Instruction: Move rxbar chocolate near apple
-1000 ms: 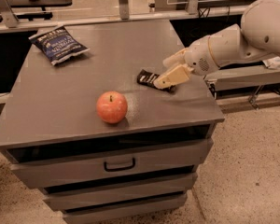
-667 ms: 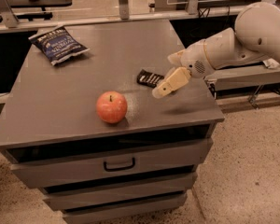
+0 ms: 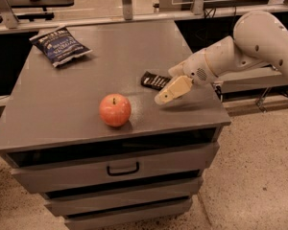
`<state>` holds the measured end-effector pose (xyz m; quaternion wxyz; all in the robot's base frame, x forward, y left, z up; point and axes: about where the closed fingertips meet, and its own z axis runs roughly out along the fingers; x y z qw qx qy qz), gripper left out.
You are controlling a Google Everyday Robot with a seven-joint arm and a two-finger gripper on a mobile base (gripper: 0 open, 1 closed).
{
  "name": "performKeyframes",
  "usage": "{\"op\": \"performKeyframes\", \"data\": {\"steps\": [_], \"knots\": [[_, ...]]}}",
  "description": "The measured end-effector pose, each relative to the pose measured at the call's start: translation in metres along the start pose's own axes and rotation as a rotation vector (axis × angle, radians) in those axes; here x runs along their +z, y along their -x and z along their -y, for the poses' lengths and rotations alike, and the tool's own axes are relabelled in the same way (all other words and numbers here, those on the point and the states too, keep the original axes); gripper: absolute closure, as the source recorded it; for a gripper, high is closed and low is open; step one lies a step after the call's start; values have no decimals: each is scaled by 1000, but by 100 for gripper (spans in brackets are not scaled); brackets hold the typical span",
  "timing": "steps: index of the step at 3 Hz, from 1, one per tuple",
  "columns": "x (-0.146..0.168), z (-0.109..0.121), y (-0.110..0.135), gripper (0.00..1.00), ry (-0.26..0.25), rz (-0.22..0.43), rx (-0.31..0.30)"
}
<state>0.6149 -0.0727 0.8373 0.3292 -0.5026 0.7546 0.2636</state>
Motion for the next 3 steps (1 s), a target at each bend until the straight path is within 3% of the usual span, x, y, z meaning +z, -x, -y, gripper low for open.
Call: {"op": "performKeyframes", "data": {"steps": [2,3], "knots": [[-2,4,-4,65,-15,-11,-5],[-8,3,6,88,-35,-9,-42]]}}
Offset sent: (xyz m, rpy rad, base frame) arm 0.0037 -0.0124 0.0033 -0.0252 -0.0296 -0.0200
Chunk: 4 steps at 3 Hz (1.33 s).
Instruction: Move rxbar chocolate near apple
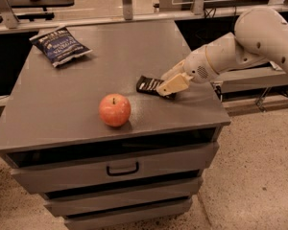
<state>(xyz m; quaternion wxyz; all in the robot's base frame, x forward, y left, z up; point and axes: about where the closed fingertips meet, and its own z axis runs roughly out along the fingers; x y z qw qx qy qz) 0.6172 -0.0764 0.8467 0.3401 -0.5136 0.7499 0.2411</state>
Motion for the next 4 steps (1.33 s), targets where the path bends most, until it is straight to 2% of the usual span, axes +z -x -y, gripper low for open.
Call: {"op": "performKeyframes", "data": {"steps": [1,2,4], "knots": [[-7,-5,13,100,-8,6,-44],[-15,-17,30,100,9,10,-96],[-9,-45,26,100,83,1,-90]]}}
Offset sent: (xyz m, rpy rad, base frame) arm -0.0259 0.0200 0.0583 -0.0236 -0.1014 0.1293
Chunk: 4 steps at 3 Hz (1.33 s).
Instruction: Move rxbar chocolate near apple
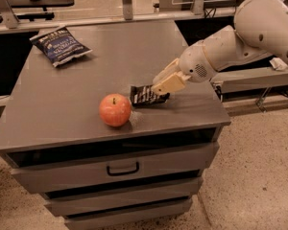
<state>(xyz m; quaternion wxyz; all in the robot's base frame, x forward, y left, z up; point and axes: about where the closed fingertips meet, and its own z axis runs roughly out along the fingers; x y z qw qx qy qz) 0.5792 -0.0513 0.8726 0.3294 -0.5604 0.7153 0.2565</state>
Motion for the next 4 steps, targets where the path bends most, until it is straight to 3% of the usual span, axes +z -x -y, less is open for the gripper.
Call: {"op": "performKeyframes", "data": {"steps": [1,4], "knots": [[7,-7,-3,87,22,-6,17],[10,-10,-7,17,28,-17,34]]}}
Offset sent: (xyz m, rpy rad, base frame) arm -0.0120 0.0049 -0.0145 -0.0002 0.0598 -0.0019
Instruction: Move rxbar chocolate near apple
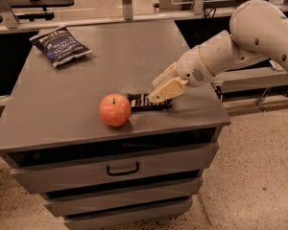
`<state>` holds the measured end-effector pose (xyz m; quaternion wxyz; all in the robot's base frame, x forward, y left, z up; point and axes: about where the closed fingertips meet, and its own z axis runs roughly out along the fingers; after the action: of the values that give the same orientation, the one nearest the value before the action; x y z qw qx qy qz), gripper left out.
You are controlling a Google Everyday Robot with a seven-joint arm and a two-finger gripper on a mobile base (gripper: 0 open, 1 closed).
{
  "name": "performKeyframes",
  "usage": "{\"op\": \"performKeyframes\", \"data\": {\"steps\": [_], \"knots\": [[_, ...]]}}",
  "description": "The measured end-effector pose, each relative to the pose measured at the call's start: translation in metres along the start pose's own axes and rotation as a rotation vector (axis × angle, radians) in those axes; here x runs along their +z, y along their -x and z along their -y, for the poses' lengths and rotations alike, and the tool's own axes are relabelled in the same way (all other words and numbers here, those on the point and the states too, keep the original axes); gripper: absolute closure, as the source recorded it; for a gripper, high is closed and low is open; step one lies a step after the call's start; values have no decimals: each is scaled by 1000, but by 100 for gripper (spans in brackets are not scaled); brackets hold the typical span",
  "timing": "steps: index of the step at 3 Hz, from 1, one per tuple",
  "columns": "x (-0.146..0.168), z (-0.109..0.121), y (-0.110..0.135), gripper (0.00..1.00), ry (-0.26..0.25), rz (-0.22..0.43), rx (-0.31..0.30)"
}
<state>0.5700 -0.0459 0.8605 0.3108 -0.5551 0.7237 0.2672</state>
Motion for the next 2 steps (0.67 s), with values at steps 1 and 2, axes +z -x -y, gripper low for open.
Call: {"op": "performKeyframes", "data": {"steps": [1,2], "knots": [[-3,2,1,0,-8,-2,-4],[-15,10,3,0,-42,2,-14]]}}
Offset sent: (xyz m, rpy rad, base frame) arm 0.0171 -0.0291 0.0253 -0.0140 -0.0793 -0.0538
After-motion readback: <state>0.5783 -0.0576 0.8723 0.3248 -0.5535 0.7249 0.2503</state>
